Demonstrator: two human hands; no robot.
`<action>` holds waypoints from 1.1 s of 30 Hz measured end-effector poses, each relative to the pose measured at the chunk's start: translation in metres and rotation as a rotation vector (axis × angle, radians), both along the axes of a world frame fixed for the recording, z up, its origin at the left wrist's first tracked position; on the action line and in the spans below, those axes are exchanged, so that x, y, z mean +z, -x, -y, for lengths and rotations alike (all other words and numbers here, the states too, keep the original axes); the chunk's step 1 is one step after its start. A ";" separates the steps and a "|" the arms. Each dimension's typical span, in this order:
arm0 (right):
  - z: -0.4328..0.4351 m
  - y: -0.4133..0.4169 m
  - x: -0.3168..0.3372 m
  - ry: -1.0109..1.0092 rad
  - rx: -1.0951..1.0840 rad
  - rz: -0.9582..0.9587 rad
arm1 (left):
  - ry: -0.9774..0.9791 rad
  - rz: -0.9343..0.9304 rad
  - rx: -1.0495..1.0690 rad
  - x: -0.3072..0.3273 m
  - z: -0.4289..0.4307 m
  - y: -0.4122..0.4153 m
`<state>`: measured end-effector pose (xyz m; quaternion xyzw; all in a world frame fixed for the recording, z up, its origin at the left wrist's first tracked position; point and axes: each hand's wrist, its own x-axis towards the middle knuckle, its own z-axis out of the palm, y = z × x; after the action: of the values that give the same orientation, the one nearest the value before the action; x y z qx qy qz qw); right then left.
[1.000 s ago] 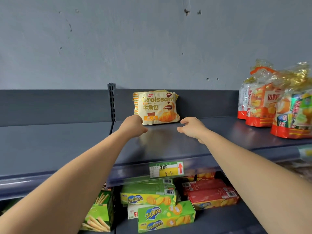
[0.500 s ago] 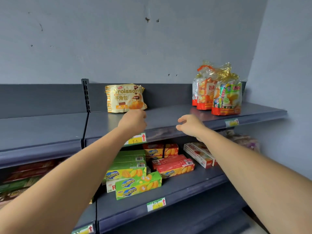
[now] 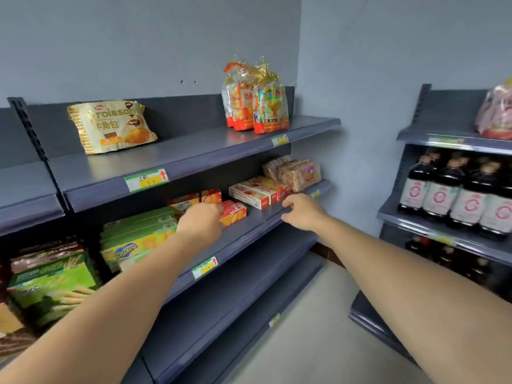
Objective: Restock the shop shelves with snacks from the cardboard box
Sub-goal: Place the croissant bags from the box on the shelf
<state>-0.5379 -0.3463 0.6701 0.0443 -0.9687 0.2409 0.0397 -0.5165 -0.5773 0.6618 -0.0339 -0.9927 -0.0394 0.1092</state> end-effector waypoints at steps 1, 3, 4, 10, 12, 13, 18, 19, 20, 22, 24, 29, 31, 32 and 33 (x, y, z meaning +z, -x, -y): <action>-0.007 -0.013 -0.009 0.001 -0.028 0.008 | 0.001 0.020 -0.035 -0.008 -0.004 -0.007; -0.019 -0.041 -0.029 0.018 -0.093 0.037 | 0.019 0.073 -0.115 -0.025 -0.011 -0.024; -0.025 -0.057 -0.039 0.023 -0.123 0.060 | 0.031 0.099 -0.157 -0.035 -0.015 -0.034; -0.065 -0.155 -0.095 0.031 -0.266 0.183 | 0.071 0.234 -0.325 -0.092 -0.053 -0.099; -0.084 -0.185 -0.112 0.035 -0.320 0.213 | 0.073 0.268 -0.375 -0.107 -0.071 -0.118; -0.094 -0.201 -0.119 0.039 -0.350 0.229 | 0.071 0.286 -0.394 -0.114 -0.082 -0.128; -0.150 -0.276 -0.150 0.019 -0.451 0.302 | 0.110 0.378 -0.484 -0.150 -0.141 -0.177; -0.162 -0.292 -0.156 0.025 -0.478 0.316 | 0.120 0.399 -0.493 -0.158 -0.153 -0.188; -0.175 -0.308 -0.163 0.033 -0.506 0.330 | 0.132 0.419 -0.499 -0.166 -0.166 -0.198; -0.201 -0.339 -0.174 0.047 -0.559 0.361 | 0.152 0.451 -0.515 -0.180 -0.193 -0.220; -0.229 -0.371 -0.186 0.051 -0.604 0.382 | 0.148 0.479 -0.531 -0.195 -0.220 -0.242; -0.294 -0.442 -0.223 0.055 -0.676 0.439 | 0.111 0.529 -0.599 -0.238 -0.291 -0.299; -0.317 -0.464 -0.239 0.077 -0.712 0.465 | 0.106 0.541 -0.648 -0.255 -0.318 -0.320; -0.327 -0.474 -0.246 0.089 -0.725 0.481 | 0.108 0.551 -0.671 -0.263 -0.330 -0.329; -0.338 -0.483 -0.254 0.099 -0.740 0.499 | 0.118 0.564 -0.695 -0.271 -0.342 -0.336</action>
<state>-0.0550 -0.0085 0.4157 -0.3667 -0.8866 0.2597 -0.1094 -0.1805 -0.2352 0.3907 -0.3592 -0.9140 -0.0247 -0.1872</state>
